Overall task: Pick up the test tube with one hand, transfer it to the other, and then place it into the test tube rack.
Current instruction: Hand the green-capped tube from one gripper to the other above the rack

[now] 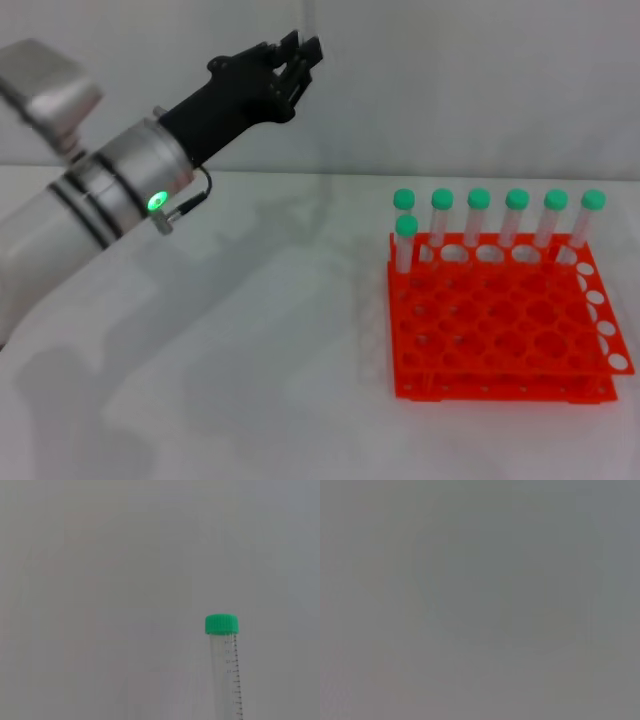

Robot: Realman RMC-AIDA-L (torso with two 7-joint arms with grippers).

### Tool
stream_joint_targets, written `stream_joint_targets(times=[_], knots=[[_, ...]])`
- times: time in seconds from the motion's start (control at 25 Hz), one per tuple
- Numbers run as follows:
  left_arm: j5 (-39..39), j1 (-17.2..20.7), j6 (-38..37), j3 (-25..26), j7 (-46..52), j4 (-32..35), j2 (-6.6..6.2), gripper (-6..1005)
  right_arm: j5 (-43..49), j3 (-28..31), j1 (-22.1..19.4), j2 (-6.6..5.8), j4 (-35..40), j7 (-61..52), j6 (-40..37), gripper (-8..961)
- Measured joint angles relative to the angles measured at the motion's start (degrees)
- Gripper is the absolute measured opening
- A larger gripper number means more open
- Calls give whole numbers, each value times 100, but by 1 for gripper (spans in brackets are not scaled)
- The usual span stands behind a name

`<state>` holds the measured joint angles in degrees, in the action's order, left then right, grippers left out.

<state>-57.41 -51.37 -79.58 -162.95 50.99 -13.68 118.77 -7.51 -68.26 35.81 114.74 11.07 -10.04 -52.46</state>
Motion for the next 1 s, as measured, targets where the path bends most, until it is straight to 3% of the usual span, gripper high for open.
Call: stream_joint_targets(times=[0.12,0.2,0.28,0.44,0.52,0.76,1.0], knots=[[187,224,-896,0,120,-36,-13,186,68,-88,-3,-20,186,-286,68,837],[487,291,-1191,-1,140,-79,-30,185,259,-297,-52,-106,420,-801,240,837],[803,302,-1300,0,151,-112,-57,185,663,-648,-119,-289,724,-1674,528,836],[1068,304,-1279,0,210,-136,-72,184,1837,-1187,-93,-792,890,-3405,535,835],[1100,305,-1256,0,214,-138,-63,184,2426,-1245,-105,-982,890,-4022,67,834],[1490,170,-711,0,163,-86,-5,183,3152,-1190,-312,-1271,899,-4634,-1706,832],[1624,-131,58,-1,-340,477,24,182,4311,-1164,-318,-1692,887,-5320,-3028,806]])
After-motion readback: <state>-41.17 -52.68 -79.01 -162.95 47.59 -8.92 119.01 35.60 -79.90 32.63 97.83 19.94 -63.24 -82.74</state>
